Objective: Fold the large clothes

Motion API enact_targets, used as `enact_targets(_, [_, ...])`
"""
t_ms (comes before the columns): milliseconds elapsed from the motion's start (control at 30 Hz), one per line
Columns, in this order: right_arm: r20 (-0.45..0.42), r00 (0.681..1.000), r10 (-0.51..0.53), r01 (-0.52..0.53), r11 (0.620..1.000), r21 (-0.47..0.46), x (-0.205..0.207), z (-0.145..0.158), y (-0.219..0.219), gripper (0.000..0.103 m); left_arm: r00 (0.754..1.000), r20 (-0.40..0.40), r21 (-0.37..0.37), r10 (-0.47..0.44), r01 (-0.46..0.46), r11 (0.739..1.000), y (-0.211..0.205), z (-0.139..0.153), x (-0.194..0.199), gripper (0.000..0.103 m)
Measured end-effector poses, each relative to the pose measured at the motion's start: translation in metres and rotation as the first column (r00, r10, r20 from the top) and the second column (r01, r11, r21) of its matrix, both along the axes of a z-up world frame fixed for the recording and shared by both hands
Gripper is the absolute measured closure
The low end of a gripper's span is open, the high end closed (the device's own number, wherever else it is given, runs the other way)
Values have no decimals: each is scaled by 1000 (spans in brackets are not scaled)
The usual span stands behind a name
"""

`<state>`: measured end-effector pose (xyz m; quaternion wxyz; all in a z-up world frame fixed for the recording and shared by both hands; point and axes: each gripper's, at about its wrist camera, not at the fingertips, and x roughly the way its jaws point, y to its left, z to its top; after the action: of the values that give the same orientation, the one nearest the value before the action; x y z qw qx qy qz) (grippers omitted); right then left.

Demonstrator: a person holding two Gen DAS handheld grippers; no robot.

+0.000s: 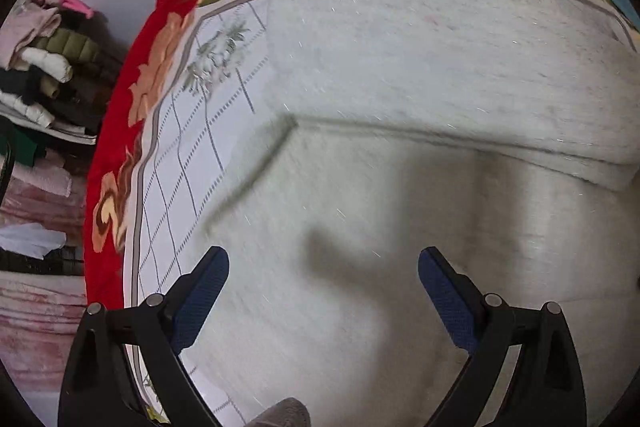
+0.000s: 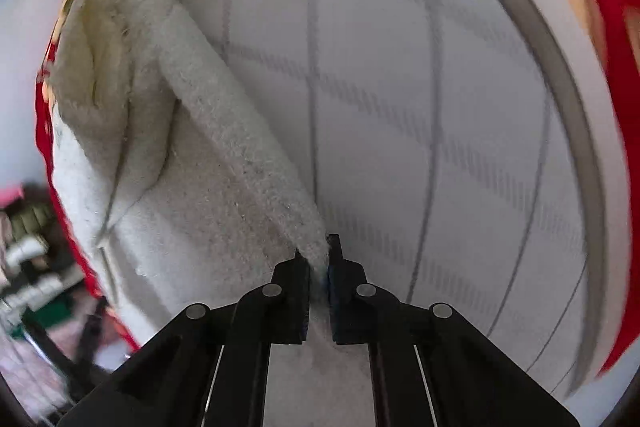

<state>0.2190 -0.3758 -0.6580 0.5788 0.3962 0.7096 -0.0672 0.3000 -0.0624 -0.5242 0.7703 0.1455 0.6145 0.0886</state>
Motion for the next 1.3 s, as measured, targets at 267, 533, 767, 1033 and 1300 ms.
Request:
enact_targets(267, [-69,985,161,-158,987,38,-41,22,36,88,990,-27,10,-136,136,991,-43,-12,-23,6])
enact_targets(533, [107,963,249,-222,951,-214,53,25,29,40,980,37,138,-197,191,972,-80,-48,20,6])
enact_targets(767, [80,997,-4,13,993,-121,37,1,-17,82,986,-5,128,-166,166,978,-69,-68,30,0])
enact_targets(1033, [54,971,235,-219,953,-209,33,53,-20,53,995,28,103,-93,90,991,-62,-33,16,0])
enact_targets(1300, [3,959,284,-278,940,-196,11,45,15,46,991,-82,81,-106,113,990,-47,-63,-20,0])
